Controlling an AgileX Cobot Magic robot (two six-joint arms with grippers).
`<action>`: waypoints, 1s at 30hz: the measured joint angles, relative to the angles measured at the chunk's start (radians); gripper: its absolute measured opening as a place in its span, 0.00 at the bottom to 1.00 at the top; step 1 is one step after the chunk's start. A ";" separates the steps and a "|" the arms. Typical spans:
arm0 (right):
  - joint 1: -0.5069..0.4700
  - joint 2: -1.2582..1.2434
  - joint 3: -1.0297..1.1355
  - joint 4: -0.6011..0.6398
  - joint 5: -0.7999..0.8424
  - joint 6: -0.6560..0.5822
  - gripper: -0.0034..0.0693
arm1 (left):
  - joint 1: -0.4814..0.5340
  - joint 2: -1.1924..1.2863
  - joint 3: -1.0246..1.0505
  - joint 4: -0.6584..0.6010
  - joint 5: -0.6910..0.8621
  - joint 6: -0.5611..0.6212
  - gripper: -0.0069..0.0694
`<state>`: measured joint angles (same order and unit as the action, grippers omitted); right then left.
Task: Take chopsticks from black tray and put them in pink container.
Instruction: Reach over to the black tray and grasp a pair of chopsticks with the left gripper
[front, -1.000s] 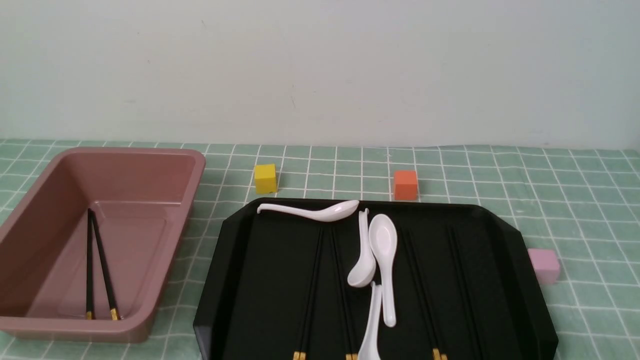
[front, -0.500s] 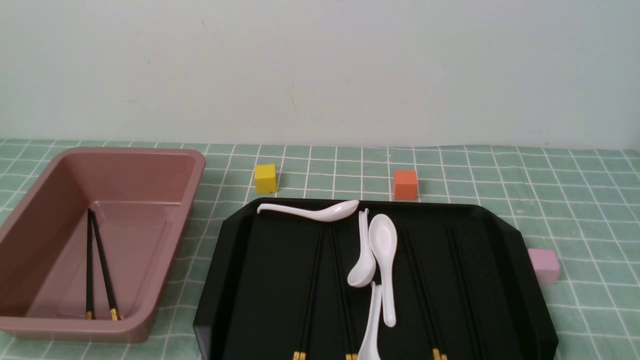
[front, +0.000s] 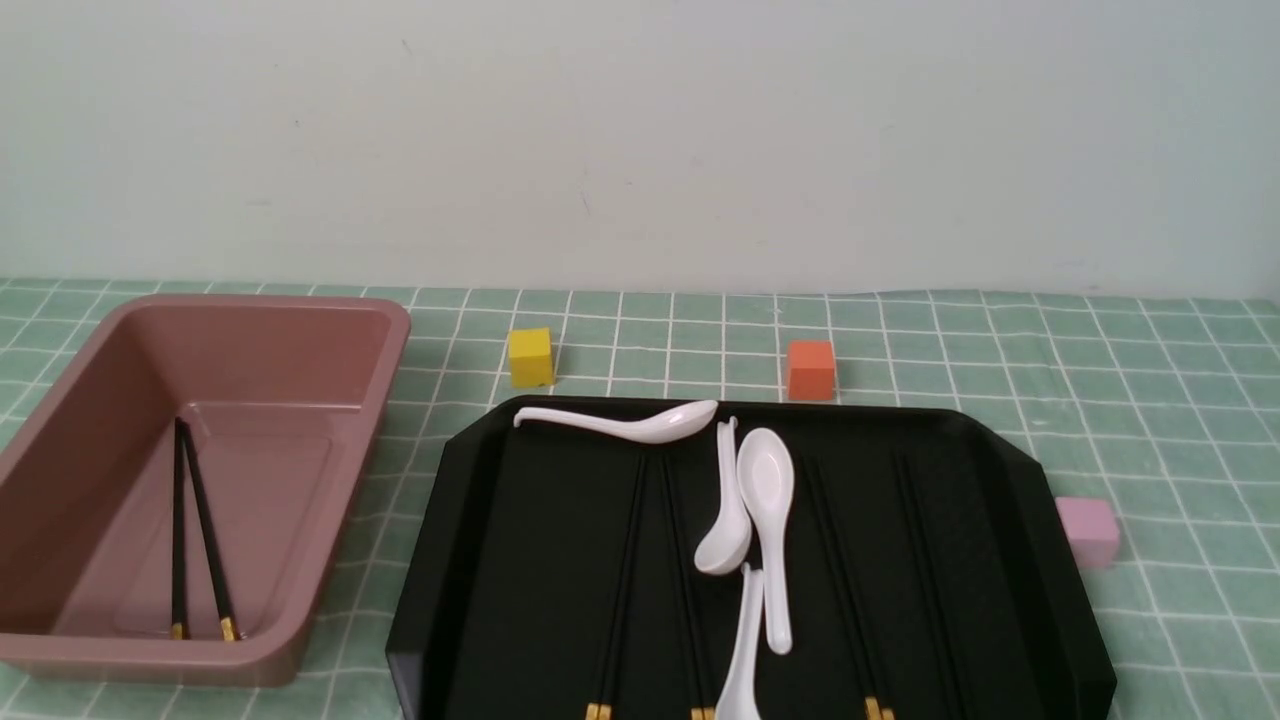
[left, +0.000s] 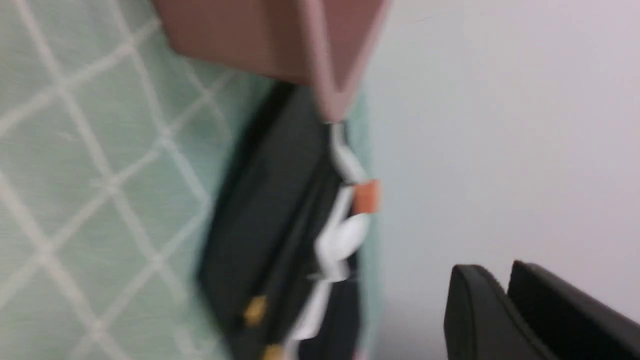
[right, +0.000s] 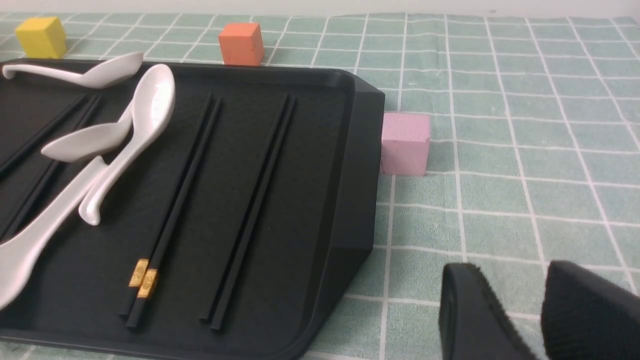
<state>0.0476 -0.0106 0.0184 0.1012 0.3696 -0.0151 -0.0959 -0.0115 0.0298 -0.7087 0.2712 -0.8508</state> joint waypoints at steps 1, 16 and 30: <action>0.000 0.000 0.000 0.000 0.000 0.000 0.38 | 0.000 0.000 0.000 -0.015 -0.032 -0.002 0.23; 0.000 0.000 0.000 0.000 0.000 0.000 0.38 | 0.000 0.569 -0.575 0.252 0.616 0.263 0.07; 0.000 0.000 0.000 0.000 0.000 0.000 0.38 | -0.338 1.398 -0.914 0.360 0.712 0.403 0.07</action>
<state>0.0476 -0.0106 0.0184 0.1012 0.3696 -0.0151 -0.4338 1.3866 -0.8846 -0.3482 0.9832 -0.4478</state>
